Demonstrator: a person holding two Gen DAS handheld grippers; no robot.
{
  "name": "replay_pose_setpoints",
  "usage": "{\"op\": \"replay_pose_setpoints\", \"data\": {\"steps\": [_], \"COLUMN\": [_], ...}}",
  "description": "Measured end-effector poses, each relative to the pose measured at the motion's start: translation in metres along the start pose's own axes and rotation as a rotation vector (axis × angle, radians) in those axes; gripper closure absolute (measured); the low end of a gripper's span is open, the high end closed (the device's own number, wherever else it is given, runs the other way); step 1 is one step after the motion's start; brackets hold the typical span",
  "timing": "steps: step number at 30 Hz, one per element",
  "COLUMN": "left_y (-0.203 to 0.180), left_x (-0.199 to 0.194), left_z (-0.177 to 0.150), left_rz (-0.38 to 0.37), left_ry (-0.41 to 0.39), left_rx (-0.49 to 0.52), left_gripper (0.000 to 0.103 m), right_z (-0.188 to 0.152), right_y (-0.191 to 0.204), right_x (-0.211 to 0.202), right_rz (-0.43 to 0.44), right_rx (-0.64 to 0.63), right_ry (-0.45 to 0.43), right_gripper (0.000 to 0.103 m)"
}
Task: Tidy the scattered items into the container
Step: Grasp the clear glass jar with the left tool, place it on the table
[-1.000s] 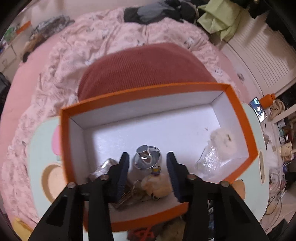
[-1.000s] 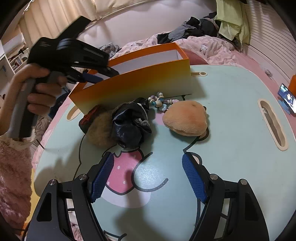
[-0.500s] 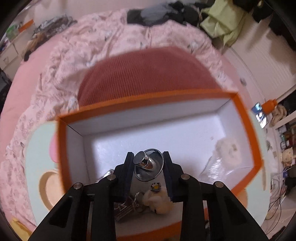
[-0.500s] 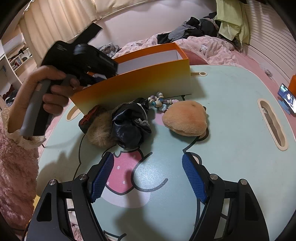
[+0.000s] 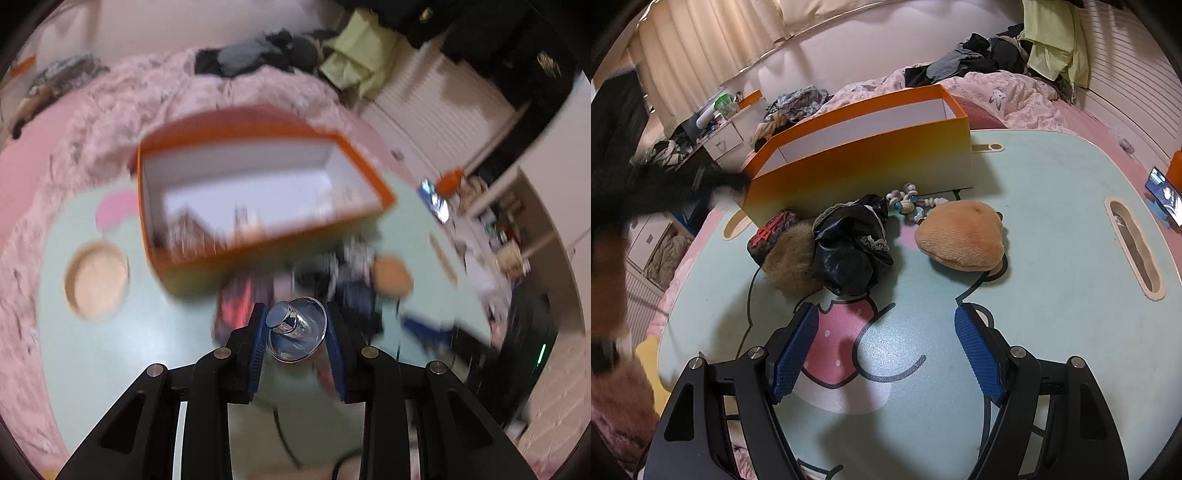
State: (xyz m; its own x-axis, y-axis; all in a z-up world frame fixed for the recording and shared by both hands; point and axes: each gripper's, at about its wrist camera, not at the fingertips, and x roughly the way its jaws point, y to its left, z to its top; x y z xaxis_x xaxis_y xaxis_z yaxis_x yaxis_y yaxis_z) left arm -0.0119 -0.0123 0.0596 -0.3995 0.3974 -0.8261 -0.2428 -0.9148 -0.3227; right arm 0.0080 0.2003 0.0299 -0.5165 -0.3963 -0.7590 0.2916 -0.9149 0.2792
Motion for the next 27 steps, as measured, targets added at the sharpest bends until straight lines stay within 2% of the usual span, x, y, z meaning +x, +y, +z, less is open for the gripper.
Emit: {"op": "replay_pose_setpoints", "data": {"steps": [4, 8, 11, 12, 14, 15, 21, 27], "left_y": [0.005, 0.002, -0.002, -0.002, -0.002, -0.002, -0.006, -0.011], "left_x": [0.019, 0.027, 0.03, 0.031, 0.032, 0.032, 0.028, 0.008], "left_z": [-0.032, -0.037, -0.039, -0.04, -0.039, -0.039, -0.04, -0.054], "left_rz": [0.03, 0.156, 0.163, 0.161, 0.154, 0.157, 0.175, 0.226], "left_ry": [0.058, -0.002, -0.032, -0.046, -0.072, -0.08, -0.096, -0.174], "left_rx": [0.006, 0.05, 0.051, 0.046, 0.041, 0.038, 0.052, 0.03], "left_gripper": [0.074, 0.074, 0.074, 0.071, 0.052, 0.038, 0.034, 0.028], "right_z": [0.0, 0.0, 0.001, 0.001, 0.001, 0.001, 0.002, 0.002], "right_y": [0.001, 0.0, 0.0, 0.0, 0.001, 0.001, 0.001, 0.001], "right_x": [0.0, 0.0, 0.0, 0.0, 0.0, 0.0, 0.001, 0.001], "right_rz": [-0.003, -0.004, -0.004, -0.004, -0.005, -0.005, -0.001, -0.002], "right_rx": [-0.005, -0.004, 0.0, 0.0, -0.002, -0.003, 0.002, 0.003], "right_ry": [0.003, 0.004, 0.003, 0.003, 0.004, 0.005, 0.004, 0.005], "right_gripper": [0.027, 0.027, 0.027, 0.027, 0.027, 0.027, 0.027, 0.027]}}
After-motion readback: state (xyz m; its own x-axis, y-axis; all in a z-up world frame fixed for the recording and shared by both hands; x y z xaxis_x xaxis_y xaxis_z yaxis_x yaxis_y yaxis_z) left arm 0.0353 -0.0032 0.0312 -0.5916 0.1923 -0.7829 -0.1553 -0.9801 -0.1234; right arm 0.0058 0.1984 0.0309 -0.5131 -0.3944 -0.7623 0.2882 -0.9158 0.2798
